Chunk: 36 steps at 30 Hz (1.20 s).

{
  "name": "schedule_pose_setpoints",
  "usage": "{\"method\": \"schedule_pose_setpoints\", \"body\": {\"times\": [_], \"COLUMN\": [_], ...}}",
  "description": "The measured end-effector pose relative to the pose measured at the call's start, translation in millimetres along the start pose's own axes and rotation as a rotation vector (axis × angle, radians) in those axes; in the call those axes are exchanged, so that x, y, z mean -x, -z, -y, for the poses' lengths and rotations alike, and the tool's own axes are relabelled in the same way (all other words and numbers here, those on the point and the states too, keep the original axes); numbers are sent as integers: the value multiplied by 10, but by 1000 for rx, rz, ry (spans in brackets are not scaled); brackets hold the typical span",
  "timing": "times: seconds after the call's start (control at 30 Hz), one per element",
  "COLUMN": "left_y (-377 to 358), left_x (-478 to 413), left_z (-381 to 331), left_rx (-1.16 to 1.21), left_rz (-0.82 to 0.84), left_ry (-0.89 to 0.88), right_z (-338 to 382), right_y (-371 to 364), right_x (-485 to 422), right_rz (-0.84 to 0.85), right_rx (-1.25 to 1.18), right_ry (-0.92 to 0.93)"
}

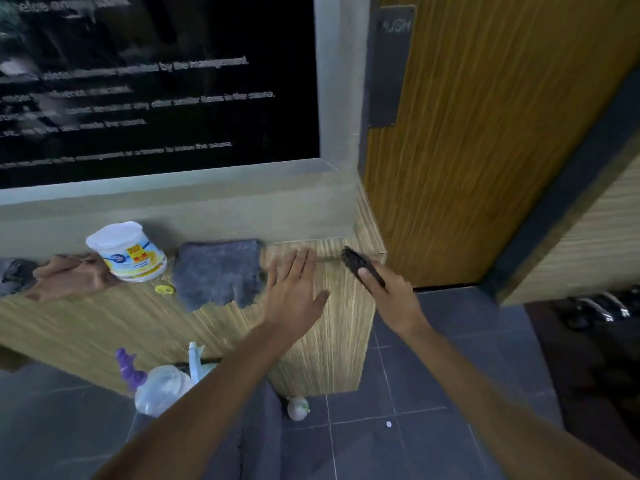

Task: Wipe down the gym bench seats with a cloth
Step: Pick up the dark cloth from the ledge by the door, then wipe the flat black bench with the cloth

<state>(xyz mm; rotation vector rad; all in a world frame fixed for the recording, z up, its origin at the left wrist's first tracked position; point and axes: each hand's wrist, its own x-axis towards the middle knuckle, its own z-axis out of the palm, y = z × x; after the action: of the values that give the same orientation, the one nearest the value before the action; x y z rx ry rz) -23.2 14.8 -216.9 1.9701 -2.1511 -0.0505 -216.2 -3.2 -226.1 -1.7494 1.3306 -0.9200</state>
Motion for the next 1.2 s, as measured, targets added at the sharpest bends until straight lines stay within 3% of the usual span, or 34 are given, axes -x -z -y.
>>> {"method": "schedule_pose_setpoints", "body": {"times": [0.17, 0.4, 0.73, 0.93, 1.2], "left_y": [-205, -554, -1051, -1299, -1748], "left_x": [95, 234, 1135, 1795, 2321], "left_z": [-819, -2657, -5732, -7171, -8699], "left_rx": [50, 50, 132, 164, 160], "left_rz": [109, 203, 321, 387, 461], "left_ry": [-202, -580, -1071, -1324, -1590], "right_z": [-289, -997, -1777, -2112, -2535], "right_y": [493, 1583, 3401, 4075, 4827], "right_x": [784, 1953, 4150, 5328, 6196], "right_rz": [-327, -770, -1309, -1615, -1863], "right_rx": [-279, -342, -350, -299, -334], "right_ry": [-272, -489, -615, -729, -864]}}
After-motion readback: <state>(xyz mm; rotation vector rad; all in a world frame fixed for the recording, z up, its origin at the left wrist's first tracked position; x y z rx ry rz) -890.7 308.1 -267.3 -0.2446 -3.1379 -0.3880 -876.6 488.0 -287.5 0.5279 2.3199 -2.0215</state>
